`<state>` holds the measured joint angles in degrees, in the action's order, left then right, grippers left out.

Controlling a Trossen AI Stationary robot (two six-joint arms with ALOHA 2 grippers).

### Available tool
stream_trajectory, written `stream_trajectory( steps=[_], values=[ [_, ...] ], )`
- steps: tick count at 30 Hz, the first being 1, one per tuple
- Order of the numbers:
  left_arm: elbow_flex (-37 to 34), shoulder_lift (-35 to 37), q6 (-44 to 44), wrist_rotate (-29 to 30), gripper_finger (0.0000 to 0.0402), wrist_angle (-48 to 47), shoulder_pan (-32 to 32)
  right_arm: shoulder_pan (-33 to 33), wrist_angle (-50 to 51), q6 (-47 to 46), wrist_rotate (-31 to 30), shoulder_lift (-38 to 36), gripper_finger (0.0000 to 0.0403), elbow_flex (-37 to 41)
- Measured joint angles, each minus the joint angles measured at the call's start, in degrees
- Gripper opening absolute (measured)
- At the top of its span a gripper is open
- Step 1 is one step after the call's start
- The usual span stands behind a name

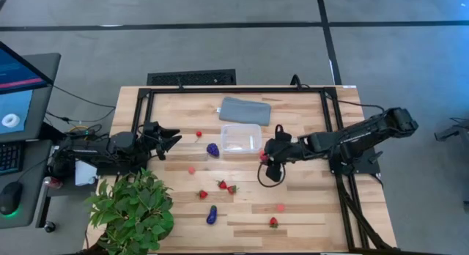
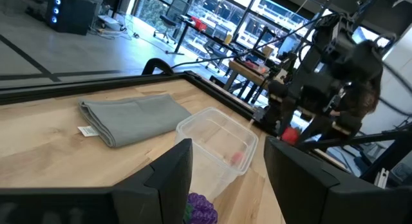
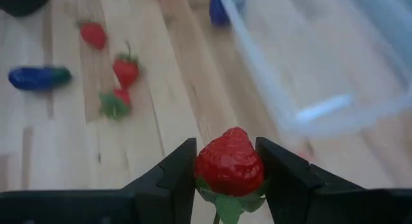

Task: Pick and placing Produce into tupperware
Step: Put the red strawberry into the transparent bin

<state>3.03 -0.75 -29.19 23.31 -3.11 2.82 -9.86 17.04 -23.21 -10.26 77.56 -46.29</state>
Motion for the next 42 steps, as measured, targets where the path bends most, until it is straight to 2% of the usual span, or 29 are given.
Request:
stream_trajectory(
  steps=[7,15,22,30,36,42],
  values=[
    [0.00,-0.01,0.00,0.00,0.0183,-0.01,0.00,3.60,0.00,6.75,-0.03,-0.02,0.0166,-4.59],
    [0.00,0.01,0.00,-0.01,0.0183,-0.02,0.01,11.30,-0.37,9.50,-0.26,0.01,0.0177,-5.13],
    [0.00,0.00,0.00,-0.02,0.0183,-0.01,0.01,15.82,-8.00,13.02,1.03,1.00,0.0168,-5.12],
    [0.00,0.01,-0.08,-0.02,0.0183,0.00,-0.01,17.65,-13.07,13.23,4.39,5.05,0.0177,-4.98],
    [0.00,0.01,-0.46,-0.02,0.0183,0.04,0.01,17.61,-17.96,13.21,4.54,9.60,0.0170,-5.13],
    [0.00,0.01,-0.81,-0.02,0.0183,0.02,0.00,18.06,-18.64,12.76,5.39,13.04,0.0179,-5.10]
  ],
)
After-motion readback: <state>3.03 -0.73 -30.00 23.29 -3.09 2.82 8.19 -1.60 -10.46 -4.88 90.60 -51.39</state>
